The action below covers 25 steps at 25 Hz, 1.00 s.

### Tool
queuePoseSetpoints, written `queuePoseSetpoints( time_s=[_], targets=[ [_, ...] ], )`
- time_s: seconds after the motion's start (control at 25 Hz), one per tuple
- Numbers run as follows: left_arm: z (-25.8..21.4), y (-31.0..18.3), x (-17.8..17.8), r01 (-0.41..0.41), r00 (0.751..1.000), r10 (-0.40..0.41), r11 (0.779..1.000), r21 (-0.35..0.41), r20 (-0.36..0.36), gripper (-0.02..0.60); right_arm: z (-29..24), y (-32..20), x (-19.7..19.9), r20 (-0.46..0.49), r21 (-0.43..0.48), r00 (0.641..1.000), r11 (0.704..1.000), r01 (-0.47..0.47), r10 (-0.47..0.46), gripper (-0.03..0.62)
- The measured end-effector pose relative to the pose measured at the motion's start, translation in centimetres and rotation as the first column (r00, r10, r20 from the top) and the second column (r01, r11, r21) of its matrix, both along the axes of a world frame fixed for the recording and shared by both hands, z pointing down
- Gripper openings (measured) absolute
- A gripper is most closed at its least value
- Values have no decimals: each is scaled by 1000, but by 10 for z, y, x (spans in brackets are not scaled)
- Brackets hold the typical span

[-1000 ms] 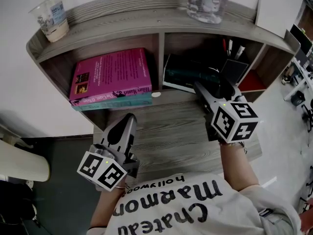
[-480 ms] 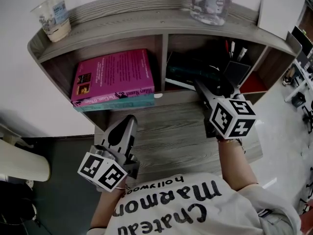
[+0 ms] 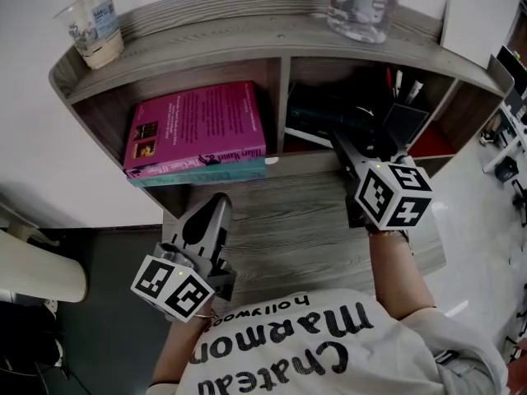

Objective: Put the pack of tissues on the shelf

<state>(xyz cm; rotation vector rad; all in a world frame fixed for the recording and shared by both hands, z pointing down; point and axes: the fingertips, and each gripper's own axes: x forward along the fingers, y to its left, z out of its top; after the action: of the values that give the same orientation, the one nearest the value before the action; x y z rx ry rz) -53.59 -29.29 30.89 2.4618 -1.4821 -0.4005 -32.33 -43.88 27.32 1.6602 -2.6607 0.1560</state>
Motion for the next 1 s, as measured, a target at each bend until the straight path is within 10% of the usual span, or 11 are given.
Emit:
queuePoseSetpoints(
  time_s=[1.0],
  targets=[
    [-2,6,-2,68,997,-68,998,7,18,17,0,-20,-6,10,12,1000,1000,28,-28,368]
  ],
)
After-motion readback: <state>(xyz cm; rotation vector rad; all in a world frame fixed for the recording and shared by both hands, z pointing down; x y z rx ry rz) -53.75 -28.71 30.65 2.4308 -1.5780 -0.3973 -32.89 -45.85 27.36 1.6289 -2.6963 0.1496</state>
